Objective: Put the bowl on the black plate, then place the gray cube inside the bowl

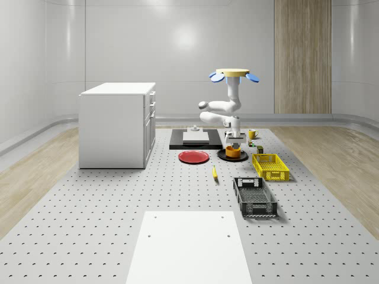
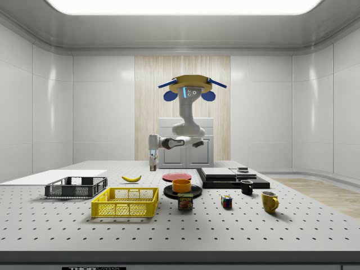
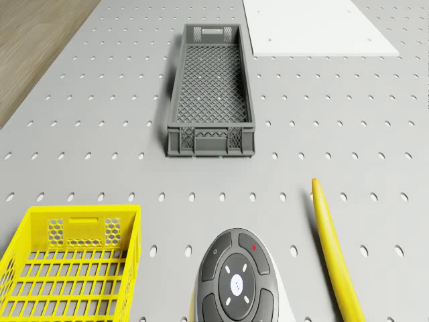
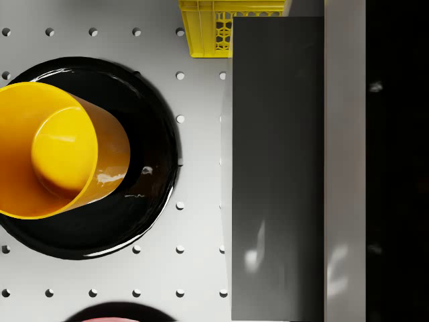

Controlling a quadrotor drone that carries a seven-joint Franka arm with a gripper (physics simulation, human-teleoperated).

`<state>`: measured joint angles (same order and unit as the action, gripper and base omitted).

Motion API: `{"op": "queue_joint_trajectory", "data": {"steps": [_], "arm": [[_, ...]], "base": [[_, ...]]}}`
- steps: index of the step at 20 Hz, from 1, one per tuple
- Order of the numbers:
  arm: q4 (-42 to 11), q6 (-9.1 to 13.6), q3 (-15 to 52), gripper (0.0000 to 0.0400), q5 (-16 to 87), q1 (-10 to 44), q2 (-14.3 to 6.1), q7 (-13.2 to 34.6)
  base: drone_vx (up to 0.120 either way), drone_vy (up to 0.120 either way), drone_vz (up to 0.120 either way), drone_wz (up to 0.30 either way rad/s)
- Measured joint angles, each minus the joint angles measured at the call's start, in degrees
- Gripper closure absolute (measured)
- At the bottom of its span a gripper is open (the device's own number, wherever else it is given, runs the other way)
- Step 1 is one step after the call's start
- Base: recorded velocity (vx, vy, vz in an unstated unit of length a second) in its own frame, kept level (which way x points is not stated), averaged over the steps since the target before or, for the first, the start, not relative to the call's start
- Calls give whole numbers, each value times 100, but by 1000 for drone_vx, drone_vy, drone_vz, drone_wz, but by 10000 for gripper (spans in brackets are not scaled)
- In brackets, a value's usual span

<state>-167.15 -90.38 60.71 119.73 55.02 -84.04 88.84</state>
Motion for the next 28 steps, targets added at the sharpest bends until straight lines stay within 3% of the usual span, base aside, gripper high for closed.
{"op": "queue_joint_trajectory", "data": {"steps": [20, 28], "arm": [[0, 3, -1, 150, 2, -2, 3, -1], [0, 4, -1, 150, 2, -2, 4, -2]], "base": [[-120, 0, 0, 0], [-120, 0, -110, 0]]}}
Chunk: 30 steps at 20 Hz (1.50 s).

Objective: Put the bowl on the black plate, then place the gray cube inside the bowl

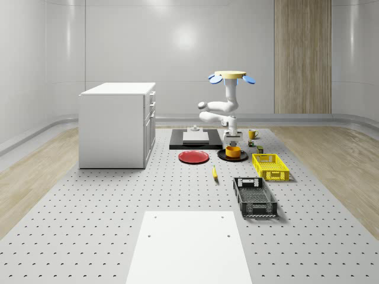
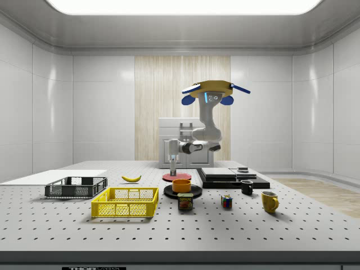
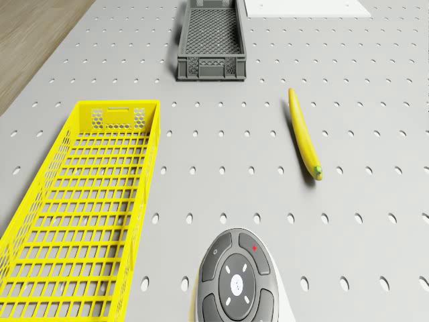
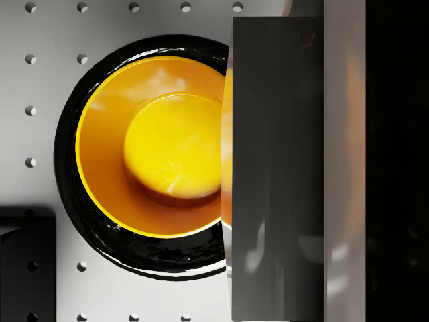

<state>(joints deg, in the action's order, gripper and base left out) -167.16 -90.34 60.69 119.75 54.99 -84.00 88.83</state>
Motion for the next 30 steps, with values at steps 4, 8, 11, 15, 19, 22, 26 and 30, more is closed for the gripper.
{"op": "queue_joint_trajectory", "data": {"steps": [4, 8, 11, 15, 19, 22, 26, 30], "arm": [[0, 0, 0, 150, 0, 0, 0, 0], [0, 1, 0, 150, 0, 0, 1, 0], [40, -45, -92, 150, 88, 21, -7, -3], [165, -174, -353, 150, 337, 89, -17, -9], [311, -297, -628, 150, 603, 185, 2, 9], [387, -333, -780, 150, 756, 273, 47, 62], [506, -401, -977, 150, 954, 357, 99, 89], [634, -477, -1164, 150, 1139, 417, 152, 91]], "base": [[-120, 0, 0, 0], [-110, 0, 0, 0], [0, 0, 0, 0], [0, 0, 0, 0], [0, 0, 0, 0], [0, 0, 0, 0], [0, 0, 0, 0], [0, 0, 0, 0]]}}
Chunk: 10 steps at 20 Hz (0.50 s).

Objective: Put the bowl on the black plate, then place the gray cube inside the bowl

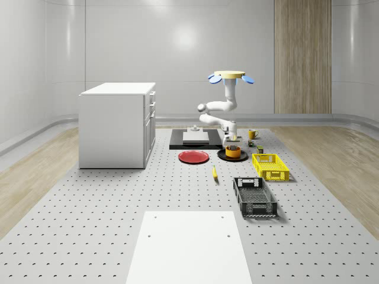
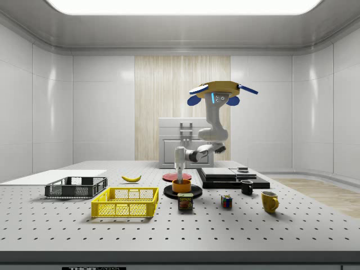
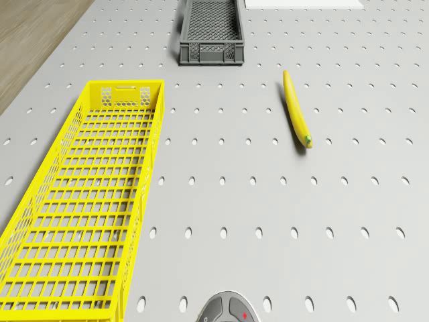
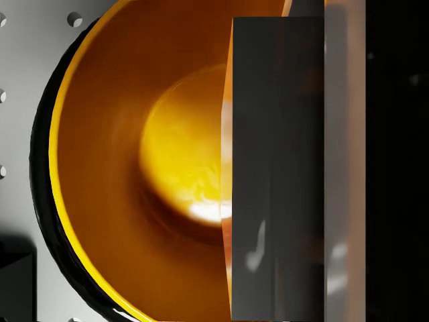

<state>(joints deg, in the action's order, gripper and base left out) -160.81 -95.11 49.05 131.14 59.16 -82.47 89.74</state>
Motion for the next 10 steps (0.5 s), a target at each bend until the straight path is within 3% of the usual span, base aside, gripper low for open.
{"op": "queue_joint_trajectory", "data": {"steps": [8, 10], "arm": [[180, -83, -242, 150, 246, 44, 102, -30], [200, -84, -272, 107, 279, 40, 122, -41]], "base": [[0, 0, 0, 0], [0, 0, 0, 0]]}}
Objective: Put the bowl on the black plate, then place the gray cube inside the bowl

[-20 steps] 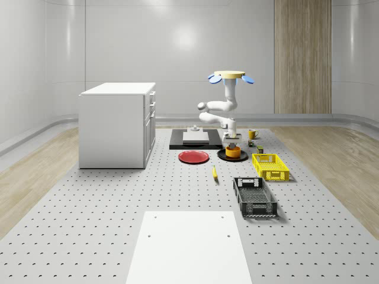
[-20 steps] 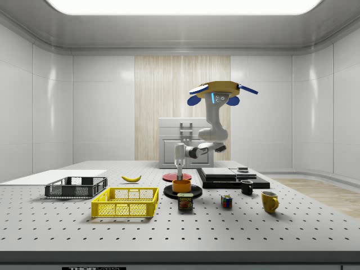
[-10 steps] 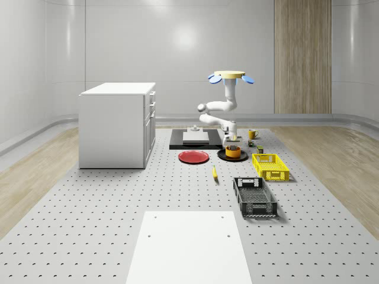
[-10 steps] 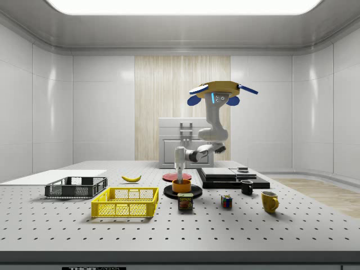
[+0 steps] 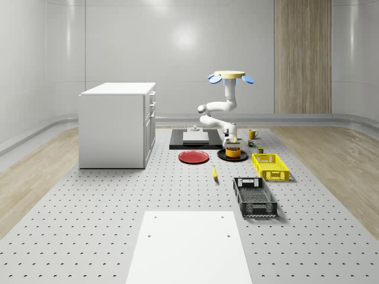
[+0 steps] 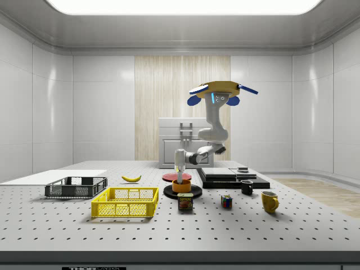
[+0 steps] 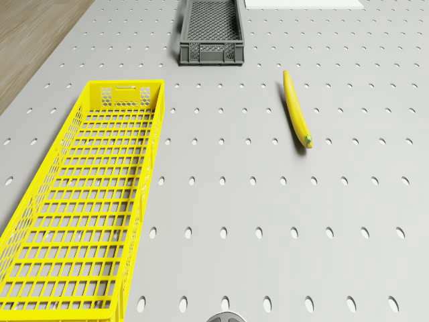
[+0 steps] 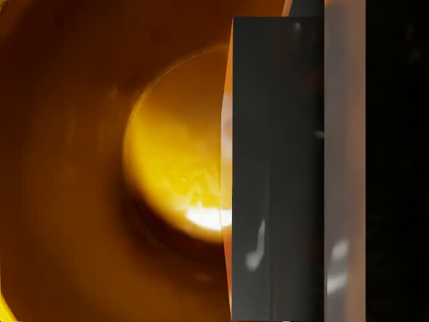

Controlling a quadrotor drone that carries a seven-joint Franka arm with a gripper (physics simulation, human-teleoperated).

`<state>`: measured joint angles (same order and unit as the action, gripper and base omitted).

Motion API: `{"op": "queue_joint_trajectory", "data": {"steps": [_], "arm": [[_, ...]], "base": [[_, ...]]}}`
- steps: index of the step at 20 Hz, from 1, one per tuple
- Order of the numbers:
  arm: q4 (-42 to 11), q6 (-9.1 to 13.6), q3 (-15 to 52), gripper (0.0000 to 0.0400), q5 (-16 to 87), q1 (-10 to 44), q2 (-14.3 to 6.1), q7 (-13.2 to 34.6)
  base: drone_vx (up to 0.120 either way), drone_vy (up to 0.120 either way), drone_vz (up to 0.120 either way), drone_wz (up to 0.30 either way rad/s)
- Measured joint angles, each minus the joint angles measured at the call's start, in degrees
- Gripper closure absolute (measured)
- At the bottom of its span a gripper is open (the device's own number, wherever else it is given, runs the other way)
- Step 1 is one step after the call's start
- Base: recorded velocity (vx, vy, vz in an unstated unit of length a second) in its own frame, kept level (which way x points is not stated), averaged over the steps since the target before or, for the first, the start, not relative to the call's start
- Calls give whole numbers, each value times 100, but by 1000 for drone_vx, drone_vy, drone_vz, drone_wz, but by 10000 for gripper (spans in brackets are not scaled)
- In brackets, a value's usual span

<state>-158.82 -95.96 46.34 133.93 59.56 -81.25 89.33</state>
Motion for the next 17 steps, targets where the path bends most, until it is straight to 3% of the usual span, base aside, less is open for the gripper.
{"op": "queue_joint_trajectory", "data": {"steps": [3, 6, 17], "arm": [[-6, 24, -6, 51, 11, -22, 21, -16], [-99, 110, 87, 24, -71, -81, 20, -29], [-437, 422, 497, 2, -452, -267, 12, -46]], "base": [[0, 0, 0, 0], [0, 0, 0, 0], [0, 0, 0, 0]]}}
